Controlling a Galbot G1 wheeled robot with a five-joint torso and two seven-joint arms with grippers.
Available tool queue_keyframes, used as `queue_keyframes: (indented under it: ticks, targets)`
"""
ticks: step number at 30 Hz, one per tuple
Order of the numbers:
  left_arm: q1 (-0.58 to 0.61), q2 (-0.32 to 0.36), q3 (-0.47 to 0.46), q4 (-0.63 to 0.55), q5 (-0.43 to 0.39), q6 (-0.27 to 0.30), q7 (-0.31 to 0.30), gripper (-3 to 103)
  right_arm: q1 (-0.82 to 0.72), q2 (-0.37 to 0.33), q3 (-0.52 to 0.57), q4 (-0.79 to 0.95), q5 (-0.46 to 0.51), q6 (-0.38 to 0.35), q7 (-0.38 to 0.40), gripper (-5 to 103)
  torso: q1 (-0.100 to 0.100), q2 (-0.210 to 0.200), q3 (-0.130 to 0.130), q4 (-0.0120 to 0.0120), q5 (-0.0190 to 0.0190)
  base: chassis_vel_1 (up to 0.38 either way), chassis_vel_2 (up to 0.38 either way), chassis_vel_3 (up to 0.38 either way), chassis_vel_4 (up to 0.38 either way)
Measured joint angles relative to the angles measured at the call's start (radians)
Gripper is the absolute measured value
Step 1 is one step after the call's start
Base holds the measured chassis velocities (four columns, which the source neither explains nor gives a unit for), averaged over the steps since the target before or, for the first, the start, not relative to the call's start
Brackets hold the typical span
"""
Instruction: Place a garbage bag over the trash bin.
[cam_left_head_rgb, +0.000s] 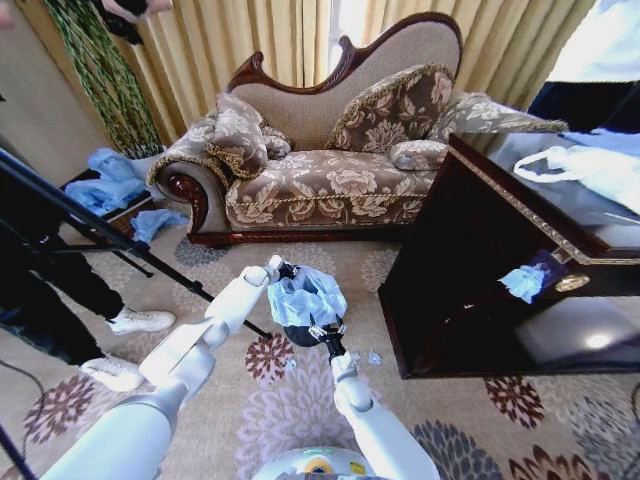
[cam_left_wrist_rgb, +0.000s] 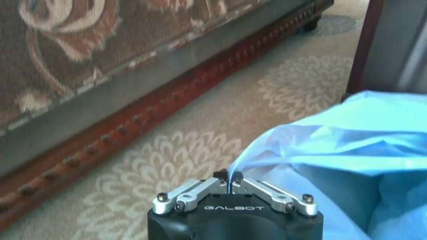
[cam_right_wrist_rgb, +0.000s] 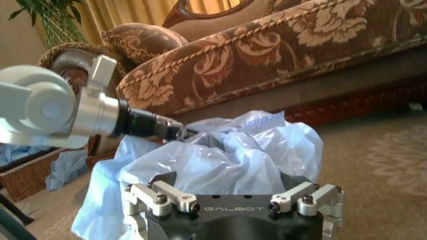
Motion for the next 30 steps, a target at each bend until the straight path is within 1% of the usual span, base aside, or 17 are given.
queue_keyframes:
  ticks: [8, 11, 13, 14, 16, 17, 19, 20, 21, 22, 24, 25, 26, 27, 28, 29, 30]
  targets:
    - [0.016, -0.001, -0.041, 0.034, 0.001, 0.006, -0.002, 0, -0.005, -0.001, 0.000, 0.005, -0.001, 0.000, 0.001, 100, 0.000, 0.000, 0.000, 0.0005, 0.0005, 0.000, 0.000, 0.000, 0.000]
    - [0.021, 0.002, -0.049, 0.036, 0.000, 0.006, -0.004, 0, -0.004, -0.001, 0.000, 0.005, -0.001, 0.000, 0.002, 100, 0.000, 0.000, 0.000, -0.0002, 0.0004, 0.000, 0.000, 0.000, 0.000]
    - [0.025, 0.005, -0.052, 0.039, 0.001, 0.007, -0.005, 0, -0.002, 0.000, 0.000, 0.005, -0.001, 0.000, 0.002, 100, 0.000, 0.000, 0.000, 0.0000, 0.0006, 0.000, 0.000, 0.000, 0.000]
    - [0.029, 0.007, -0.055, 0.043, 0.001, 0.009, -0.007, 0, -0.001, 0.001, -0.001, 0.005, -0.001, -0.001, 0.003, 100, 0.000, 0.000, 0.000, 0.0008, 0.0004, 0.000, 0.000, 0.000, 0.000]
    - [0.041, 0.007, -0.055, 0.049, 0.002, 0.016, -0.020, 0, 0.001, 0.002, -0.004, 0.005, -0.001, -0.002, 0.004, 100, 0.000, 0.000, 0.001, 0.0005, -0.0013, 0.000, 0.000, 0.000, 0.000]
    - [0.041, 0.007, -0.055, 0.049, 0.002, 0.016, -0.020, 0, 0.001, 0.002, -0.004, 0.005, -0.001, -0.002, 0.004, 100, 0.000, 0.000, 0.001, 0.0005, -0.0013, 0.000, 0.000, 0.000, 0.000]
    - [0.053, 0.016, -0.052, 0.012, -0.013, 0.013, -0.057, -1, 0.002, 0.005, -0.003, 0.002, -0.001, -0.002, 0.004, 100, 0.000, 0.000, 0.000, -0.0002, 0.0007, 0.000, 0.000, 0.000, 0.000]
    - [0.059, 0.021, -0.052, -0.013, -0.019, 0.013, -0.065, 4, 0.001, 0.005, -0.004, -0.004, -0.001, -0.003, 0.004, 100, 0.000, 0.000, 0.000, -0.0002, -0.0001, 0.000, 0.000, 0.000, 0.000]
    - [0.059, 0.021, -0.052, -0.013, -0.019, 0.013, -0.065, 4, 0.001, 0.005, -0.004, -0.004, -0.001, -0.003, 0.004, 100, 0.000, 0.000, 0.000, -0.0002, -0.0001, 0.000, 0.000, 0.000, 0.000]
    - [0.062, 0.024, -0.050, -0.032, -0.026, 0.014, -0.069, 10, 0.002, 0.005, -0.005, -0.009, 0.000, -0.003, 0.003, 100, 0.000, 0.000, 0.000, -0.0001, -0.0007, 0.000, 0.000, 0.000, 0.000]
    - [0.051, 0.028, -0.042, -0.061, -0.043, 0.015, -0.078, 20, 0.009, 0.008, -0.009, -0.023, -0.001, -0.002, -0.001, 100, 0.000, 0.000, 0.000, -0.0001, -0.0001, 0.000, 0.000, 0.000, 0.000]
    - [0.051, 0.028, -0.042, -0.061, -0.043, 0.015, -0.078, 20, 0.009, 0.008, -0.009, -0.023, -0.001, -0.002, -0.001, 100, 0.000, 0.000, 0.000, -0.0001, -0.0001, 0.000, 0.000, 0.000, 0.000]
    - [0.042, 0.029, -0.042, -0.066, -0.044, 0.015, -0.077, 26, 0.012, 0.012, -0.009, -0.024, 0.000, -0.003, 0.000, 100, 0.000, 0.000, 0.000, -0.0004, -0.0001, 0.000, 0.000, 0.000, 0.000]
    - [0.037, 0.035, -0.042, -0.085, -0.047, 0.014, -0.074, 26, 0.015, 0.013, -0.010, -0.020, 0.001, -0.005, 0.002, 100, 0.000, 0.000, 0.000, -0.0006, 0.0000, 0.000, 0.000, 0.000, 0.000]
    - [0.040, 0.044, -0.042, -0.107, -0.051, 0.016, -0.070, 31, 0.016, 0.012, -0.011, -0.015, 0.003, -0.007, 0.004, 100, 0.000, 0.000, 0.000, -0.0004, 0.0000, 0.000, 0.000, 0.000, 0.000]
    - [0.040, 0.044, -0.042, -0.107, -0.051, 0.016, -0.070, 31, 0.016, 0.012, -0.011, -0.015, 0.003, -0.007, 0.004, 100, 0.000, 0.000, 0.000, -0.0004, 0.0000, 0.000, 0.000, 0.000, 0.000]
    - [0.046, 0.054, -0.042, -0.131, -0.055, 0.019, -0.068, 36, 0.016, 0.008, -0.014, -0.010, 0.005, -0.009, 0.005, 100, 0.000, 0.000, 0.000, -0.0003, 0.0001, 0.000, 0.000, 0.000, 0.000]
